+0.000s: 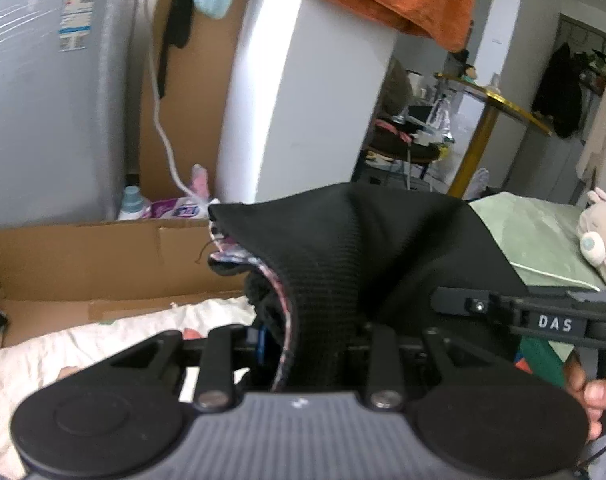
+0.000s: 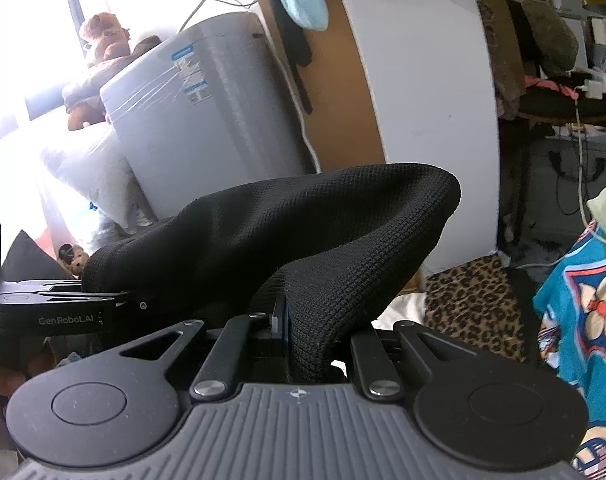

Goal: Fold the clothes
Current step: 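Lift the folded shorts up off the bed with both tools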

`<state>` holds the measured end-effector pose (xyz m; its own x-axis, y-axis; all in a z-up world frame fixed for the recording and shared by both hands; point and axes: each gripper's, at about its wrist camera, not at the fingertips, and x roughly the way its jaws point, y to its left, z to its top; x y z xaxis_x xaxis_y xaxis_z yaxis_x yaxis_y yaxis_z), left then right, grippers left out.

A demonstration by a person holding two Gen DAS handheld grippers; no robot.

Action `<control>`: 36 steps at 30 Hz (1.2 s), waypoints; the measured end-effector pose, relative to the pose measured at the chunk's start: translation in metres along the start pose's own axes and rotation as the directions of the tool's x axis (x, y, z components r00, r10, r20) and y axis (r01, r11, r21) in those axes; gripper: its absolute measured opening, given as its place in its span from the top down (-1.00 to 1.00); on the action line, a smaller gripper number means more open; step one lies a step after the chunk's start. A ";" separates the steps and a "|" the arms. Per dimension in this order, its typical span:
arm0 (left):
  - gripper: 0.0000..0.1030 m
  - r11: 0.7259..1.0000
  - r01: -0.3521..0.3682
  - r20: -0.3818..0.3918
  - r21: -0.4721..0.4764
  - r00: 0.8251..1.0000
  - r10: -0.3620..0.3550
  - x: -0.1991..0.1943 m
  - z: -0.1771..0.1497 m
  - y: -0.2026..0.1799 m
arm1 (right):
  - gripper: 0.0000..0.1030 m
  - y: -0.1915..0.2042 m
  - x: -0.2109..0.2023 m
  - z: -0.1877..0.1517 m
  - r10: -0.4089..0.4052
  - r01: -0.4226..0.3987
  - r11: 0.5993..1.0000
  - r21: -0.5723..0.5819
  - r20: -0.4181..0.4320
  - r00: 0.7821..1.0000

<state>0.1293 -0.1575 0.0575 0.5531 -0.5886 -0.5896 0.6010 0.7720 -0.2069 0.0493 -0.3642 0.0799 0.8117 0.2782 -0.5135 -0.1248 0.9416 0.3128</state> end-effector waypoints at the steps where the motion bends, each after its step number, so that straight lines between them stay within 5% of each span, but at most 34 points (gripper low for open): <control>1: 0.37 1.000 0.005 0.003 0.009 1.000 -0.005 0.005 0.000 -0.004 | 0.84 -0.005 0.000 0.001 -0.002 0.002 1.000 0.000 0.002 1.000; 22: 0.37 0.990 0.137 0.069 0.045 0.988 -0.140 0.112 -0.010 -0.042 | 0.84 -0.136 0.025 0.010 -0.058 0.057 0.998 0.017 0.049 0.997; 36: 0.37 0.979 0.182 0.102 -0.088 0.980 -0.173 0.186 -0.056 -0.049 | 0.84 -0.192 0.061 -0.016 -0.124 0.127 0.990 -0.060 0.040 0.991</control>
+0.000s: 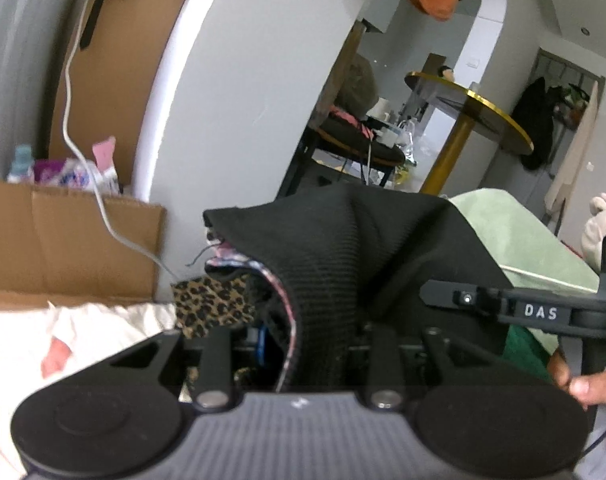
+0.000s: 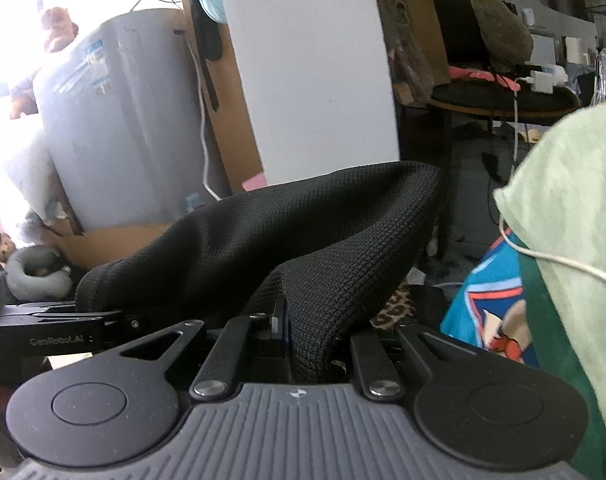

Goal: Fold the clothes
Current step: 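Lift the folded shorts up off the bed with both tools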

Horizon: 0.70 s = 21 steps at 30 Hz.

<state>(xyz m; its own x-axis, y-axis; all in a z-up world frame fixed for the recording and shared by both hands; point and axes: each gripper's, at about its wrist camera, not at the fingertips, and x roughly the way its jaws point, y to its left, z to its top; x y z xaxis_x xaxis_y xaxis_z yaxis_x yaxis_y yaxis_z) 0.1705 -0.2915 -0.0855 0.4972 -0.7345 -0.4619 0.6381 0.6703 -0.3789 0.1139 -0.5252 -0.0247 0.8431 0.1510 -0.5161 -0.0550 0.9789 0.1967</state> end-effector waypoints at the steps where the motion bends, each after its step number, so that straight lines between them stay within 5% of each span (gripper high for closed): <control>1: 0.37 1.000 0.009 0.000 0.012 1.000 -0.009 0.004 -0.006 -0.002 | 0.84 -0.004 0.001 -0.004 -0.009 0.009 1.000 -0.007 -0.001 1.000; 13: 0.37 0.997 0.072 -0.001 0.021 0.997 -0.072 0.062 -0.039 0.007 | 0.84 -0.037 0.028 -0.027 -0.096 0.095 0.991 -0.096 -0.003 0.995; 21: 0.37 0.995 0.085 -0.042 -0.046 0.995 -0.087 0.110 -0.040 0.049 | 0.83 -0.045 0.081 -0.029 -0.110 0.104 0.985 -0.136 -0.038 0.993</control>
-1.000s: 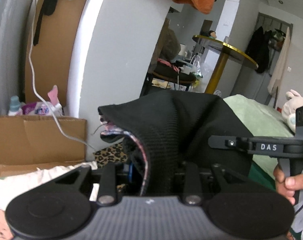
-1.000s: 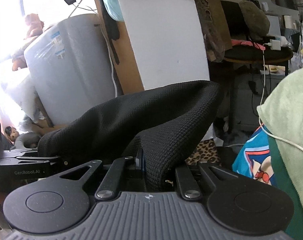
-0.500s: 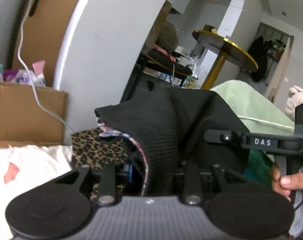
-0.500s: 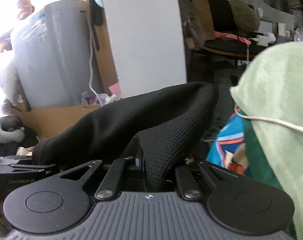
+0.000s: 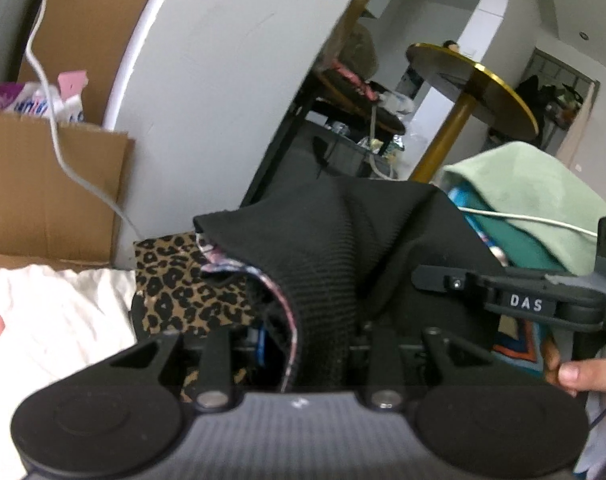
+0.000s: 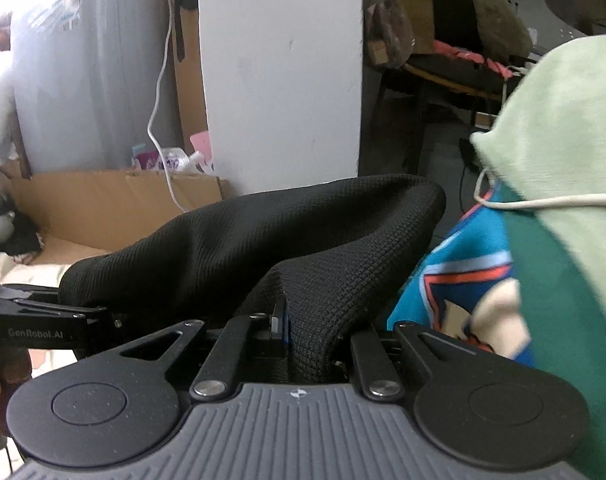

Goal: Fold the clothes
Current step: 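Lift the folded shorts up off the bed with both tools, then lower the black shorts onto the bed and open both tools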

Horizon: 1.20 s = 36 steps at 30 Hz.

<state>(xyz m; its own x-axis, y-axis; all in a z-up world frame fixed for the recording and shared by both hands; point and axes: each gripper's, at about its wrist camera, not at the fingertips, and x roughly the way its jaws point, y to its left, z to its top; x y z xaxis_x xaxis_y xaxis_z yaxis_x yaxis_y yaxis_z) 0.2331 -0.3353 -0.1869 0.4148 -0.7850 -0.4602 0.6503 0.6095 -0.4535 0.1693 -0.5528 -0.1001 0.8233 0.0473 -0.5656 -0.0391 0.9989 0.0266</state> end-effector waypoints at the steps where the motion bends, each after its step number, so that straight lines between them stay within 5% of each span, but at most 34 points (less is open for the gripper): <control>1: 0.37 1.000 0.000 -0.004 -0.007 1.000 0.000 0.005 0.001 0.006 | 0.83 0.000 0.009 0.001 0.001 -0.001 1.000 -0.005 -0.003 1.000; 17: 0.37 0.998 0.039 -0.047 -0.058 0.998 -0.042 0.055 0.025 0.066 | 0.83 0.010 0.102 0.021 -0.084 0.074 0.986 -0.151 -0.056 0.995; 36: 0.35 0.987 0.000 -0.133 -0.159 0.991 -0.022 0.129 0.033 0.122 | 0.82 -0.008 0.206 0.021 -0.140 0.119 0.984 -0.129 -0.167 0.976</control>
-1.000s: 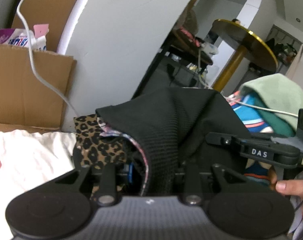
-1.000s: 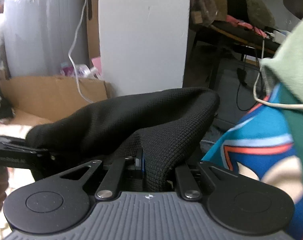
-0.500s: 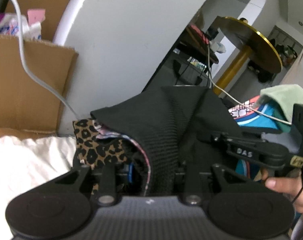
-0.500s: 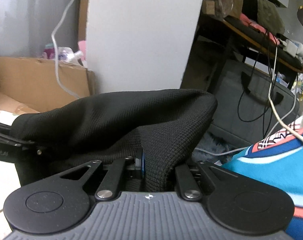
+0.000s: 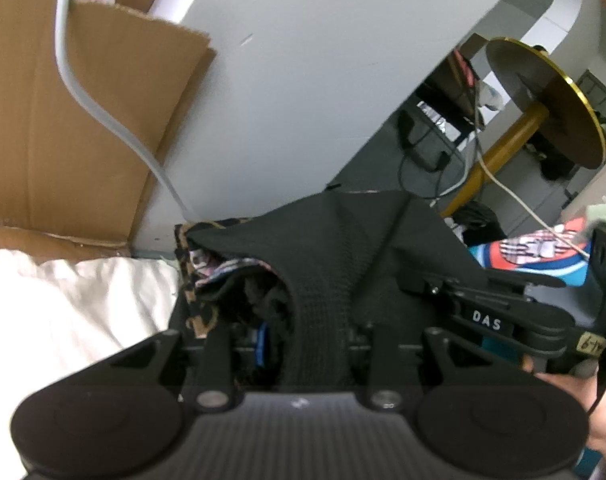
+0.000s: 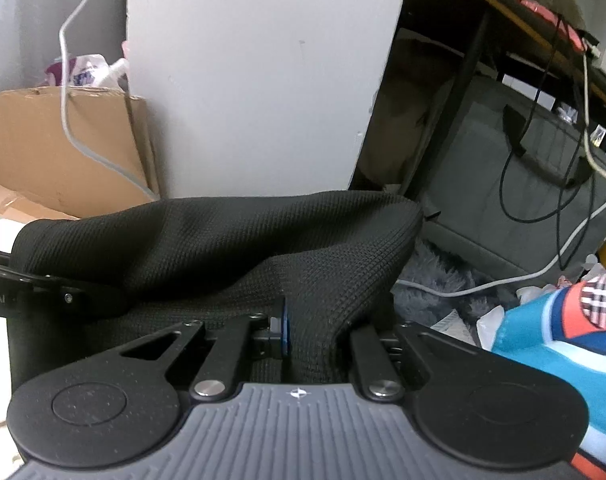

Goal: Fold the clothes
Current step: 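Lower the black shorts onto the bed and open both tools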

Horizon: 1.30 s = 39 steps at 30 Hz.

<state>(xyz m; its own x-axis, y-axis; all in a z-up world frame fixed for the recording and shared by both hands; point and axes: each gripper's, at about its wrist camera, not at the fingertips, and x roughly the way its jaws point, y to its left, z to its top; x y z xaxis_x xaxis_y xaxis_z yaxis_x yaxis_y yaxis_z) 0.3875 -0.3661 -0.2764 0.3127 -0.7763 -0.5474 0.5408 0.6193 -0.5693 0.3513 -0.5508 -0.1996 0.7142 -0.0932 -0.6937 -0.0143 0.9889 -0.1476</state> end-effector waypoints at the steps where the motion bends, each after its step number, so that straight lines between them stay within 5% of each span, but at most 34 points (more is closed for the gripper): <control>1: 0.35 1.000 -0.001 0.000 0.000 1.000 0.001 0.004 0.000 0.002 | 0.82 0.000 0.005 -0.001 -0.003 0.003 1.000 -0.002 -0.003 1.000; 5: 0.32 1.000 -0.005 -0.004 -0.012 1.000 0.005 0.020 -0.002 0.012 | 0.57 -0.001 0.031 -0.005 -0.040 0.039 0.999 -0.013 -0.036 0.999; 14: 0.29 0.997 0.024 0.007 -0.073 1.000 -0.024 0.025 -0.008 0.031 | 0.51 0.010 0.044 0.006 -0.075 0.068 0.992 -0.109 -0.056 0.996; 20: 0.29 0.993 0.026 0.006 -0.116 1.000 -0.025 0.023 -0.008 0.034 | 0.27 0.002 0.043 0.022 -0.093 0.084 0.994 -0.070 -0.128 0.987; 25: 0.29 0.992 0.007 -0.002 -0.129 1.000 -0.007 0.025 -0.008 0.031 | 0.02 -0.013 0.022 0.038 -0.217 0.217 0.976 -0.018 -0.153 0.964; 29: 0.28 0.990 -0.001 -0.008 -0.144 1.000 0.000 0.025 -0.006 0.029 | 0.03 -0.024 -0.002 0.046 -0.131 0.136 0.987 0.086 -0.066 0.989; 35: 0.21 0.986 -0.007 -0.013 -0.164 1.000 0.005 0.019 -0.002 0.028 | 0.10 -0.024 0.020 0.015 -0.017 0.021 0.985 0.168 -0.025 1.000; 39: 0.10 0.987 -0.010 0.000 -0.159 1.000 0.011 0.009 0.001 0.027 | 0.15 -0.024 0.048 -0.009 -0.071 0.078 0.985 0.157 -0.050 0.996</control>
<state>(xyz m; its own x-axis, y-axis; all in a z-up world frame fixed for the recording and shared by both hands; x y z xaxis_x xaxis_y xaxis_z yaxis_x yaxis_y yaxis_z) 0.4060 -0.3563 -0.2961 0.3181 -0.7696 -0.5536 0.4060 0.6383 -0.6541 0.3798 -0.5804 -0.2359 0.6778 -0.1692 -0.7155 0.1515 0.9844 -0.0893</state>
